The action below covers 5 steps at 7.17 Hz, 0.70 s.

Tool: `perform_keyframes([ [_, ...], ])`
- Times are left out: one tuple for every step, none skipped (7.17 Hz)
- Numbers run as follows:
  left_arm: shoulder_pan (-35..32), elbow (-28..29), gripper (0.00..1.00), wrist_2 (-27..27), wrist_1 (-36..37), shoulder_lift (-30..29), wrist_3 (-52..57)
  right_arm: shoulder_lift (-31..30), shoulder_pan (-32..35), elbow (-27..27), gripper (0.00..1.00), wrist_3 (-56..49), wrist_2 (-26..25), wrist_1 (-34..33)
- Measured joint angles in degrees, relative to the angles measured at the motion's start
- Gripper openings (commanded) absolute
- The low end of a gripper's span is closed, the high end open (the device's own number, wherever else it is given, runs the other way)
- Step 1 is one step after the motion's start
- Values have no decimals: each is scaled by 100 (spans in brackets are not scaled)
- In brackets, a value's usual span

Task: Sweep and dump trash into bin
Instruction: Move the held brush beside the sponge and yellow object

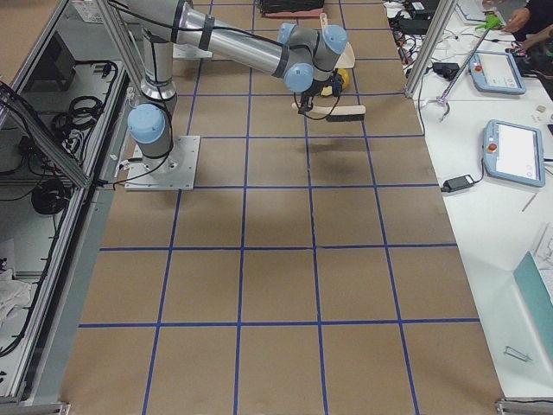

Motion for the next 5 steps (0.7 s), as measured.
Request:
perform_keyframes([
  [-1, 2, 100, 3, -5, 2, 0, 23, 26, 0, 0, 67, 82, 8],
  [-2, 5, 100, 2, -12, 10, 0, 47, 111, 0, 0, 198, 117, 8],
  [-2, 5, 100, 1, -20, 20, 0, 62, 251, 0, 0, 377, 132, -7],
  [-2, 4, 100, 5, -28, 30, 0, 70, 370, 0, 0, 526, 140, -25],
  [-2, 0, 100, 10, -39, 39, 2, 72, 449, 0, 0, 647, 143, -38],
])
